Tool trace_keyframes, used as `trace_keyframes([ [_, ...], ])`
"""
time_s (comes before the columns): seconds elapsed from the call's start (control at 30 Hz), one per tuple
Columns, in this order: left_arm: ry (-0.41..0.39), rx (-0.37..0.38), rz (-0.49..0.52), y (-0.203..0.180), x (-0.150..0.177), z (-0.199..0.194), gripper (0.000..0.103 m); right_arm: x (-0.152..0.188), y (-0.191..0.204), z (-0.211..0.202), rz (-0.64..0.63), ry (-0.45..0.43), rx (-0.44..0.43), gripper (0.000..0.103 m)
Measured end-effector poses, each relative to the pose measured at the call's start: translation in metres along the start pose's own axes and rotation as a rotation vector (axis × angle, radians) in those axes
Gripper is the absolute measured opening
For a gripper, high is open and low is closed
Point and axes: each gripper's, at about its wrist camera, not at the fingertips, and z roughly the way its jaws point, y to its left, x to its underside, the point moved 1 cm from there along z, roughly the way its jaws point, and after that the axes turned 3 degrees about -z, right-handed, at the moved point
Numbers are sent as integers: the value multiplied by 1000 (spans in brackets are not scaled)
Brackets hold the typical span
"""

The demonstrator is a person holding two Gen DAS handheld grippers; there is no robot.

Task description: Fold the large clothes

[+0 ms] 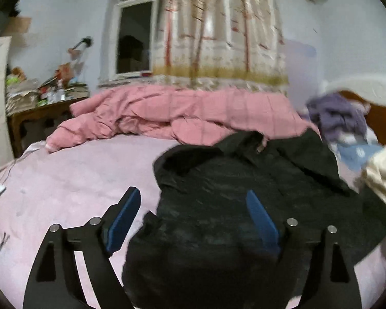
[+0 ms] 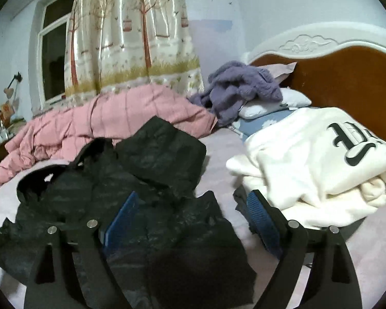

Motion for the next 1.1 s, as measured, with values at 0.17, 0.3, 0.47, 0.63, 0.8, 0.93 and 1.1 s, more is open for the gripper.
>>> trace_keyframes([
  [0.17, 322, -72, 91, -8, 39, 54, 85, 28, 14, 25, -117, 248, -59, 88],
  [0.3, 447, -127, 106, -1, 64, 98, 86, 61, 22, 64, -200, 427, 2, 88],
  [0.47, 415, -151, 25, 11, 60, 95, 84, 63, 7, 71, -128, 459, 66, 88],
  [0.63, 329, -74, 21, 7, 51, 56, 84, 53, -5, 39, -150, 341, 148, 88],
  [0.8, 193, -40, 47, 0, 44, 20, 84, 58, -21, 2, 28, 307, 3, 88],
  [0.93, 125, -27, 42, -5, 45, -1, 84, 52, -17, -13, 30, 237, -22, 88],
  [1.1, 133, 13, -34, 0, 51, -16, 84, 59, -17, -22, 55, 228, -47, 89],
])
